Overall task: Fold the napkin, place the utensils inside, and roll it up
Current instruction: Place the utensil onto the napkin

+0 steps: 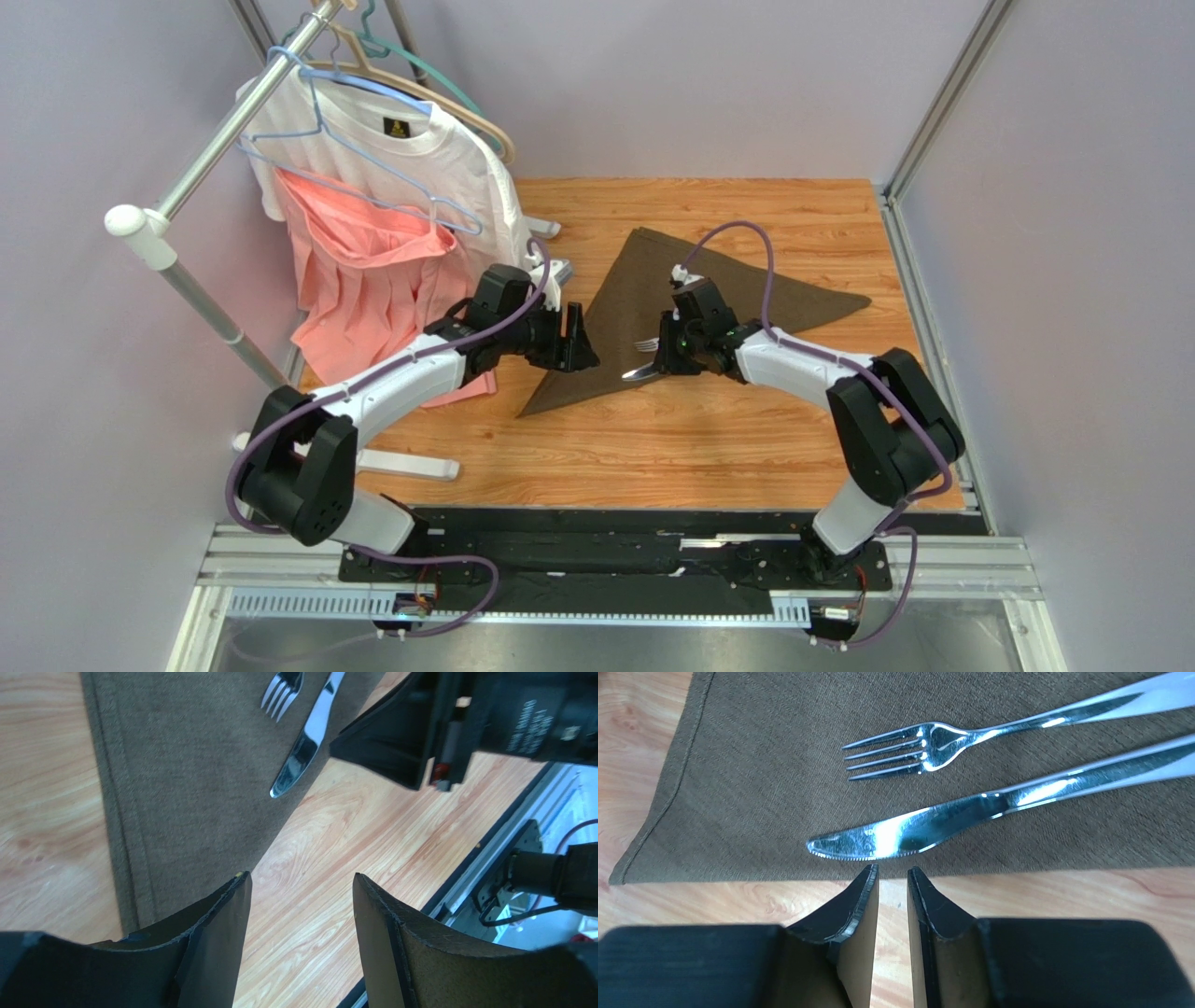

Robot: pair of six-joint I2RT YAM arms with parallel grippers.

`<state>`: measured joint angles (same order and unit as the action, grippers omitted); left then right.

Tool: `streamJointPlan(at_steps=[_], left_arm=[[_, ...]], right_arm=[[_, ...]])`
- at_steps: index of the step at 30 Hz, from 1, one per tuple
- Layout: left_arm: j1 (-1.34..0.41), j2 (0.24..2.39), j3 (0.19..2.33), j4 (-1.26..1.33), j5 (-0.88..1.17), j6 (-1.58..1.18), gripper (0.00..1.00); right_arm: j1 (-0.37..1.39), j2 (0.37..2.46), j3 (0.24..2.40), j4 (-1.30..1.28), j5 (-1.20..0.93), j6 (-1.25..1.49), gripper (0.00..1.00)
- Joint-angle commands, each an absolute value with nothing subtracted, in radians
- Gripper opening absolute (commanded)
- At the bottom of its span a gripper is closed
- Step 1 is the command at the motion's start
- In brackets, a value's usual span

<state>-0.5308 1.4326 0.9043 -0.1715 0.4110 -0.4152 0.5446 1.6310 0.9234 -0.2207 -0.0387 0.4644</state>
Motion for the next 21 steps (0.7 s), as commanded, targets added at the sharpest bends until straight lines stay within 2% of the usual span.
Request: streamJointPlan(at_steps=[1,12,21], left_arm=[[-0.535,1.44,0.891,-0.006,0.468,-0.48,0.64],[-0.535,1.48,0.845,0.093,0.491,-0.499,0.63],[-0.537,1.513,0.822,0.14,0.517,-0.522,0.62]], right_arm=[[0.549,1.68,0.971,-0.134,-0.006,0.482,0.24],[0.549,1.727,0.968,-0.054,-0.017,0.472,0.24],[0.543,1.753,0.966,-0.051,0.055,0.472,0.23]])
